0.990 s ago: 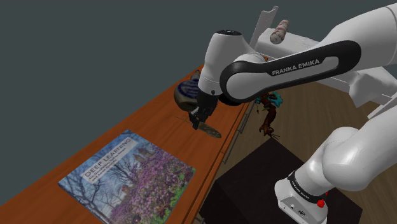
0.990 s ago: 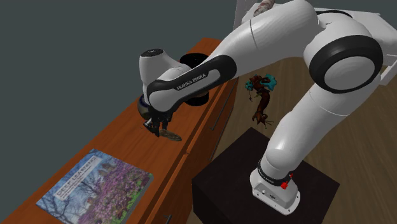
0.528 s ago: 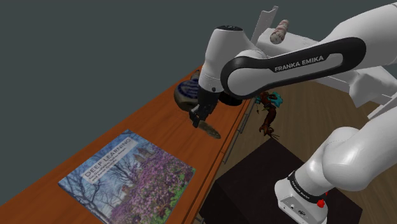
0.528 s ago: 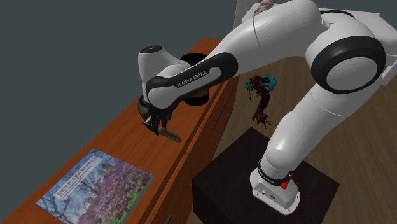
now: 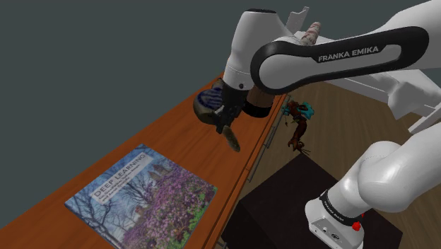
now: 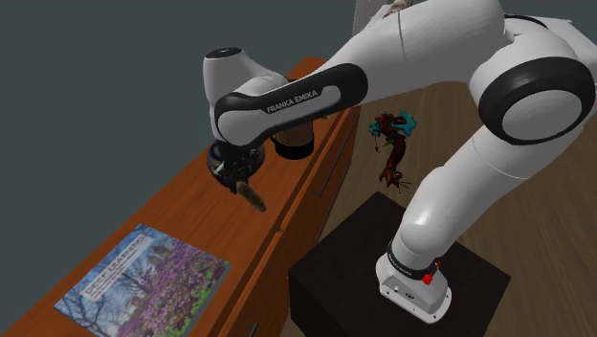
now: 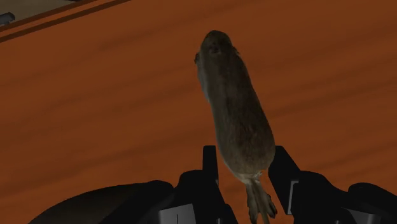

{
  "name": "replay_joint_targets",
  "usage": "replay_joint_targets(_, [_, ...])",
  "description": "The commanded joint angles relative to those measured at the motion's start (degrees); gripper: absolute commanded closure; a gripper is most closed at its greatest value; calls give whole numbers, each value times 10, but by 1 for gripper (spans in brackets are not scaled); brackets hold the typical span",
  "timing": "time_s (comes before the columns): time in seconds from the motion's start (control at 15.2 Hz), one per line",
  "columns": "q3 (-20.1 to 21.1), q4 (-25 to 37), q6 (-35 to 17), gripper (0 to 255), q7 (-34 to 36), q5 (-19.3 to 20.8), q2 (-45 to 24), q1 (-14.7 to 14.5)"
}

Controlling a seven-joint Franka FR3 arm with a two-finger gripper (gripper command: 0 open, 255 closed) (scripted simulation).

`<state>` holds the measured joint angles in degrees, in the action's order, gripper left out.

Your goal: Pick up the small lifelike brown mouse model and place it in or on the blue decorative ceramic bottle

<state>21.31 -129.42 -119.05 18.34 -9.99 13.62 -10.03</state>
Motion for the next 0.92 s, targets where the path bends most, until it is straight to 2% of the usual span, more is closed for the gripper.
replay_joint_targets(0.0, [-2, 13, 18, 255, 0, 0, 5, 0])
replay_joint_targets(0.86, [-11, 97, 119, 255, 5, 2, 23, 3])
